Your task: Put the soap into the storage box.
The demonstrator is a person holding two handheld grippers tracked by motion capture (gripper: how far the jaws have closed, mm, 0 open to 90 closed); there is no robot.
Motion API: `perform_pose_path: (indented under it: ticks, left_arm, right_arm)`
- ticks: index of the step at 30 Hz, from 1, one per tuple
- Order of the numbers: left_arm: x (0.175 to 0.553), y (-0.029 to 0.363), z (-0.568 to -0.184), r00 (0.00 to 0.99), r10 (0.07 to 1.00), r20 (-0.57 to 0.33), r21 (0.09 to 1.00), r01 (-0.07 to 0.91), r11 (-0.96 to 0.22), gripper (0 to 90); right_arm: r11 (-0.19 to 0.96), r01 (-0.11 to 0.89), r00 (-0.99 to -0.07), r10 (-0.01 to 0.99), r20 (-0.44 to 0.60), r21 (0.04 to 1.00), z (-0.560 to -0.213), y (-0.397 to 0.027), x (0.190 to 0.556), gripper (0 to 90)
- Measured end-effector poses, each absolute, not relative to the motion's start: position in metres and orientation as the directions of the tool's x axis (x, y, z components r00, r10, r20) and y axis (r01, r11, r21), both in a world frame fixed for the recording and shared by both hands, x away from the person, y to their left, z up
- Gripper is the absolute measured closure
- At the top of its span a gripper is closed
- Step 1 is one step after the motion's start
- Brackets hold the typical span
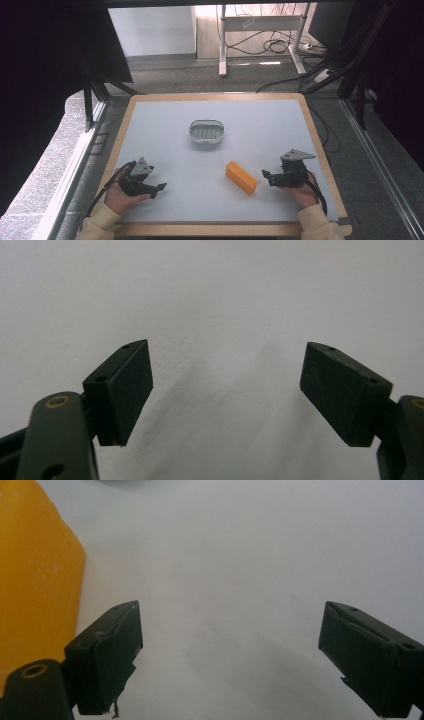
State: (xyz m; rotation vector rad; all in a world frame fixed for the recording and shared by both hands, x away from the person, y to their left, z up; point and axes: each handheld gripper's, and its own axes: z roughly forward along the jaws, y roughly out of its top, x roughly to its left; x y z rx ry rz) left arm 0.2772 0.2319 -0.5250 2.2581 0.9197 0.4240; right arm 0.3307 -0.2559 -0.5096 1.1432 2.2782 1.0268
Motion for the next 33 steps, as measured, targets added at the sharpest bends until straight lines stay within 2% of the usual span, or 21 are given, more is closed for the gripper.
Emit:
perform_pose_path:
  ticks: [4,10,25,33]
  left_arm:
    - [0.277,0.231,-0.525,0.704,0.708,0.050,0.680,0.496,-0.540,21.0]
    - [0.273,0.227,-0.526,0.722,0.690,0.060,0.676,0.479,-0.560,20.8]
    - [0.273,0.227,-0.525,0.725,0.687,0.050,0.680,0.479,-0.555,20.9]
    - [0.272,0.226,-0.525,0.718,0.694,0.061,0.680,0.479,-0.555,20.9]
  right_arm:
    - [0.412,0.489,-0.576,0.814,-0.071,0.769,-0.506,-0.256,0.326,13.1]
    - [0.412,0.479,-0.569,0.818,-0.083,0.775,-0.500,-0.254,0.319,15.3]
    - [0.411,0.506,-0.584,0.810,-0.050,0.758,-0.500,-0.254,0.319,17.7]
    - [0.429,0.504,-0.610,0.791,-0.043,0.750,-0.489,-0.250,0.319,18.5]
